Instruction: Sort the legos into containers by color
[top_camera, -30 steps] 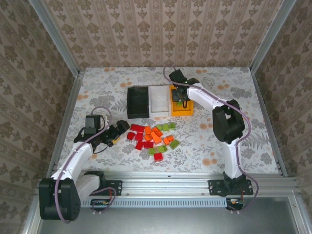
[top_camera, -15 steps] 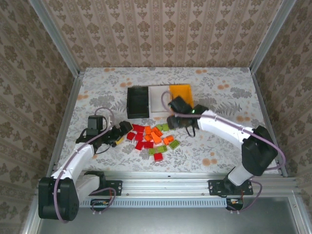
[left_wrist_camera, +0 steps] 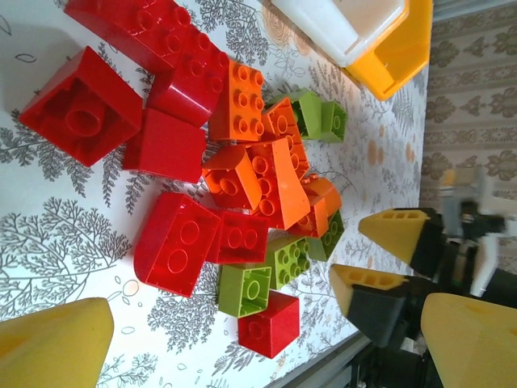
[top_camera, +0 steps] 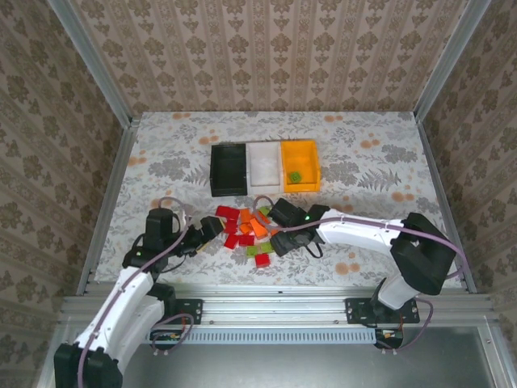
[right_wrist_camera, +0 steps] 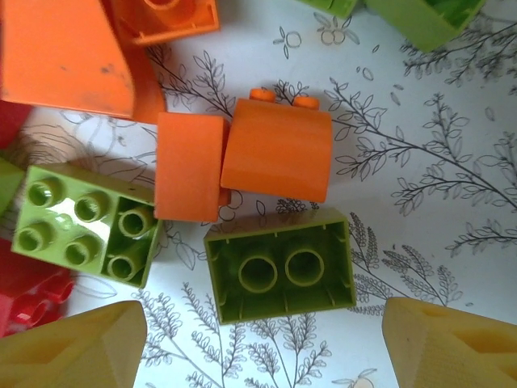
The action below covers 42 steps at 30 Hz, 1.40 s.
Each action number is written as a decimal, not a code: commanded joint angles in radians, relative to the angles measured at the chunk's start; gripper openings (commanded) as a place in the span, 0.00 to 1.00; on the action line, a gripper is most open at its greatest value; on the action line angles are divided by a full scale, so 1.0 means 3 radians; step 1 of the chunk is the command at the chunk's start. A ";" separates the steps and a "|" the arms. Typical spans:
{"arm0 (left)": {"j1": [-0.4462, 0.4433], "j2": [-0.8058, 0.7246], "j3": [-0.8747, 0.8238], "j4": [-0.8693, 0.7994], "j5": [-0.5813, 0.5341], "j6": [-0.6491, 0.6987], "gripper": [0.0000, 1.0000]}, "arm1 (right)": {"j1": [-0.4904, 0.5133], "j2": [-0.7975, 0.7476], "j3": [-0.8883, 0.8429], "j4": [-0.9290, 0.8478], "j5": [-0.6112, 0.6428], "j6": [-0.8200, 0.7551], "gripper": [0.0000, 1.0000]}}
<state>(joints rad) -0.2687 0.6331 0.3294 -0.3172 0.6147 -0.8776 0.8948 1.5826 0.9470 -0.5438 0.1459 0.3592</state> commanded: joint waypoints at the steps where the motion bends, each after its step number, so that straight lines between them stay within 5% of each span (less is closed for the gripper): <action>1: -0.0014 -0.0217 -0.0080 -0.0184 -0.0107 -0.0162 1.00 | 0.0000 0.0181 0.0003 0.0009 0.0125 -0.0081 0.78; 9: -0.0014 -0.0100 -0.0008 -0.0168 -0.0110 -0.0147 1.00 | -0.0092 0.0191 -0.0087 0.0157 0.0248 -0.0088 0.71; 19: -0.0014 0.0416 0.0294 -0.0144 -0.0082 0.0021 1.00 | -0.0272 0.0229 -0.0147 0.0386 0.0062 -0.0111 0.50; 28: -0.0004 0.0685 0.0495 -0.0066 -0.0089 0.0052 1.00 | -0.0338 -0.0482 -0.0275 -0.0055 0.0442 0.0057 0.42; 32: -0.0004 0.0995 0.0682 0.0027 -0.0091 0.0106 1.00 | -0.0746 -0.0612 0.0036 -0.0023 0.0388 -0.0075 0.37; 42: -0.0021 0.1639 0.0933 0.0397 0.0009 -0.0085 1.00 | -0.1541 0.1163 0.1839 0.0126 0.0128 -0.0543 0.37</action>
<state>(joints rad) -0.2695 1.1164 0.5667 -0.2337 0.5976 -0.8875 0.4526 1.8141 1.4059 -0.4694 0.2092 0.2516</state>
